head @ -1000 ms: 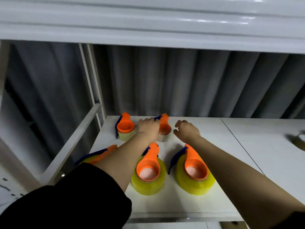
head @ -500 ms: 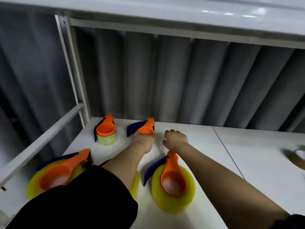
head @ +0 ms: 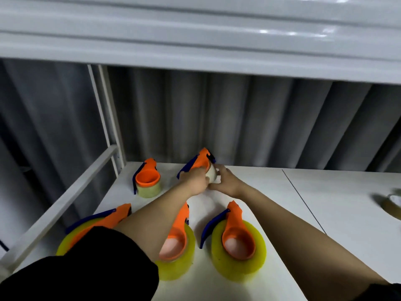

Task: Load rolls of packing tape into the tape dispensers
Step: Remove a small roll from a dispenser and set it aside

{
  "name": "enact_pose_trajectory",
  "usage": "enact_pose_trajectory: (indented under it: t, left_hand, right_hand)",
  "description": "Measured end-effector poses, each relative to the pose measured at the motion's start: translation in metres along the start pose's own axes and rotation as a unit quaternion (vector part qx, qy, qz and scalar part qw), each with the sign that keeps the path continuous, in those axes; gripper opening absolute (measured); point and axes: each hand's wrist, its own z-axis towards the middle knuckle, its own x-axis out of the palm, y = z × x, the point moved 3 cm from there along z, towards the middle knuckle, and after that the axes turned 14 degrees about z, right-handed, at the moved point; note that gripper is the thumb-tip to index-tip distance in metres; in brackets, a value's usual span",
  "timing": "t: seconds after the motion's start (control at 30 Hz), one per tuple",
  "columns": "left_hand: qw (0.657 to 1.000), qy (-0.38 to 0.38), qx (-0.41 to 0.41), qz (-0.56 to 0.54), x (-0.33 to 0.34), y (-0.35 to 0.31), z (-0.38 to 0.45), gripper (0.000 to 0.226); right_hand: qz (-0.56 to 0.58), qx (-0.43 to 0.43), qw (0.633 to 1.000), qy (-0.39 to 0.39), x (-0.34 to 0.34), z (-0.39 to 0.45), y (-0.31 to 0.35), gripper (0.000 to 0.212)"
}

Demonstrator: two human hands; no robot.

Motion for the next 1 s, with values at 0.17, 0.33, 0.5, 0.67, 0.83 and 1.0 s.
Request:
enact_pose_trajectory:
  t: [0.17, 0.33, 0.5, 0.67, 0.83, 1.0]
  left_hand:
    - [0.95, 0.021, 0.031, -0.31, -0.025, 0.007, -0.034, 0.042]
    - [0.87, -0.002, 0.061, -0.49, -0.032, 0.01, -0.078, 0.027]
    - [0.814, 0.014, 0.033, -0.58, -0.023, 0.005, -0.105, 0.024]
    - [0.758, 0.057, -0.028, -0.65, -0.026, -0.008, -0.125, 0.035]
    - [0.721, 0.02, -0.073, -0.689, -0.03, -0.023, -0.14, 0.054]
    - [0.695, -0.017, -0.085, -0.713, -0.024, -0.019, -0.151, 0.057]
  right_hand:
    - [0.185, -0.104, 0.974, -0.073, 0.004, -0.033, 0.032, 0.078]
    - [0.306, -0.114, 0.942, -0.07, 0.017, -0.072, 0.049, 0.075]
    - [0.367, -0.097, 0.924, -0.055, 0.021, -0.103, 0.047, 0.072]
    - [0.336, -0.104, 0.934, -0.064, 0.024, -0.127, 0.044, 0.074]
    - [0.288, -0.14, 0.944, -0.078, 0.03, -0.146, 0.045, 0.089]
    - [0.246, -0.154, 0.949, -0.123, 0.038, -0.156, 0.051, 0.083]
